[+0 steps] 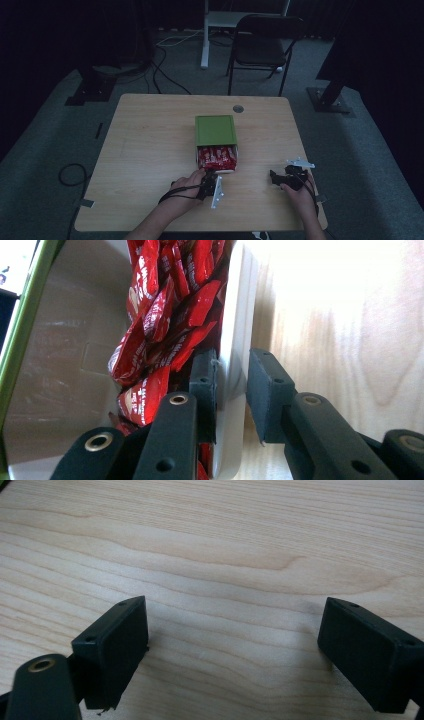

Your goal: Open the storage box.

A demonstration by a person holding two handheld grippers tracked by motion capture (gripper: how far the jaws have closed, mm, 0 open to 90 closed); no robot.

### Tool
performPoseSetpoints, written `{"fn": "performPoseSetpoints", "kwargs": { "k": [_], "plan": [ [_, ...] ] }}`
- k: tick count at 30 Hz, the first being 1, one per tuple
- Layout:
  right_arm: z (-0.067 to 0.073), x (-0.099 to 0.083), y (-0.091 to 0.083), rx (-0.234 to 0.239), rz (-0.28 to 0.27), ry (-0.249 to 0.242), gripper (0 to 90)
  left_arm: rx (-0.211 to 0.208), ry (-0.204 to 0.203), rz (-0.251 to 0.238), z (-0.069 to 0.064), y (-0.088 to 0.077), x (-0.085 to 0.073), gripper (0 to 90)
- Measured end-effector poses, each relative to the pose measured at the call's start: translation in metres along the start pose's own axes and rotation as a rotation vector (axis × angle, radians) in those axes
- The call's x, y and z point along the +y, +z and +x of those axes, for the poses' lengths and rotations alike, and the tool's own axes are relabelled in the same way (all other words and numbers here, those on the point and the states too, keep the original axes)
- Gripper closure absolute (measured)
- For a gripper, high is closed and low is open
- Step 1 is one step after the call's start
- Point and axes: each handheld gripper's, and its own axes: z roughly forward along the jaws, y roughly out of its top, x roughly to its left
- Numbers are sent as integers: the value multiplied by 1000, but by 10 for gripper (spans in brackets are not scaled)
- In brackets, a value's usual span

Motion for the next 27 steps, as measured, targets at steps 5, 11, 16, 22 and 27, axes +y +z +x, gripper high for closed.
{"fn": "performPoseSetpoints", "kwargs": {
  "k": [5, 11, 16, 22, 27],
  "plan": [
    [0, 0, 0, 0, 0, 0, 123, -1, 26, 2, -4, -5, 4, 750],
    [0, 0, 0, 0, 0, 0, 123, -13, 25, 7, -6, -10, 5, 750],
    [0, 0, 0, 0, 0, 0, 123, -34, 10, 0, -9, -17, 7, 750],
    [0, 0, 0, 0, 0, 1, 123, -51, -15, -15, -13, -24, 7, 750],
    [0, 0, 0, 0, -1, 0, 123, -57, -9, -15, -14, -28, 8, 749]
  ]
}}
